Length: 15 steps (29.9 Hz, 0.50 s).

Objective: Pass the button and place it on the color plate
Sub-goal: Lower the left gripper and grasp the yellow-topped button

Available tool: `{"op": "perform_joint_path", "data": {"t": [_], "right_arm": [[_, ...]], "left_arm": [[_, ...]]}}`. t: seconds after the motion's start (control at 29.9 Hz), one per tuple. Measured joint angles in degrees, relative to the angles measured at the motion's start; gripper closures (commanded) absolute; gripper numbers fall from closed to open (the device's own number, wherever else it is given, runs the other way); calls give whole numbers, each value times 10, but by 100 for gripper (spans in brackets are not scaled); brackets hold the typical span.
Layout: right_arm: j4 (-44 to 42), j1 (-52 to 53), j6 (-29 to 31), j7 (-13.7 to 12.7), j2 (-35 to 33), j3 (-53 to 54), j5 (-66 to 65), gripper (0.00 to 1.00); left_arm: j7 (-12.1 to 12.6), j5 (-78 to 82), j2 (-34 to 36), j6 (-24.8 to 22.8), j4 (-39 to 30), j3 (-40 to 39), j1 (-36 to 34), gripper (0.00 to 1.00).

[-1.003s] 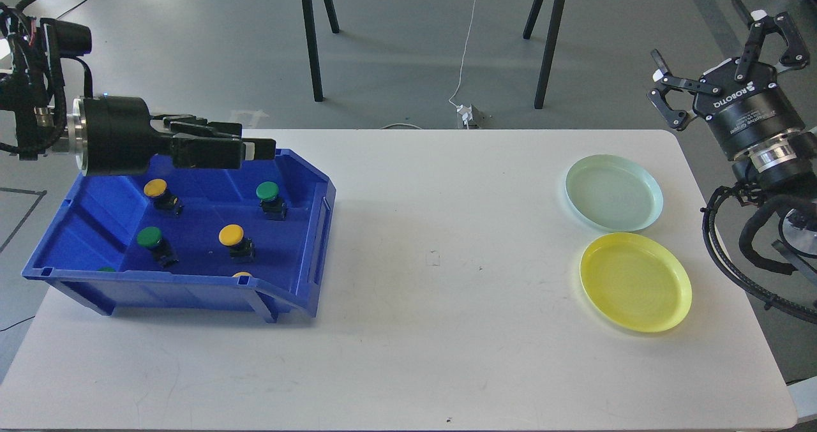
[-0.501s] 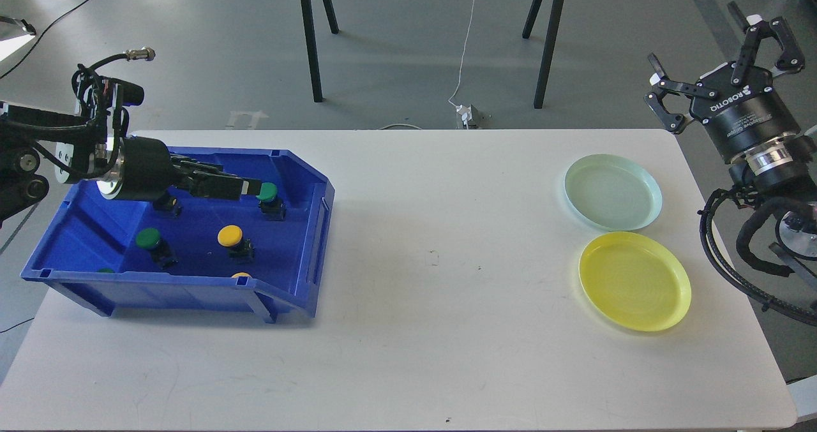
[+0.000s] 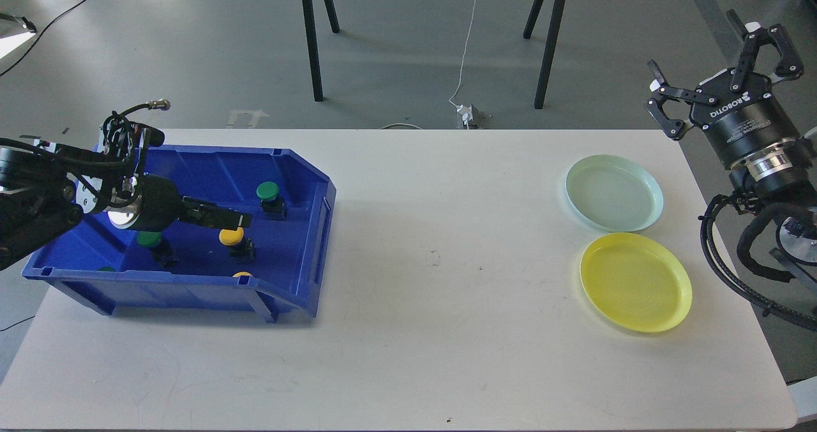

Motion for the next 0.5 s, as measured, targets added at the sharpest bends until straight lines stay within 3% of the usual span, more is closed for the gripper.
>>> {"op": "perform_joint_path", "data": {"t": [0.5], "right_arm": [[0, -3, 0, 0, -2, 0, 0, 0]], "left_arm": [[0, -5, -6, 0, 13, -4, 12, 1]]}}
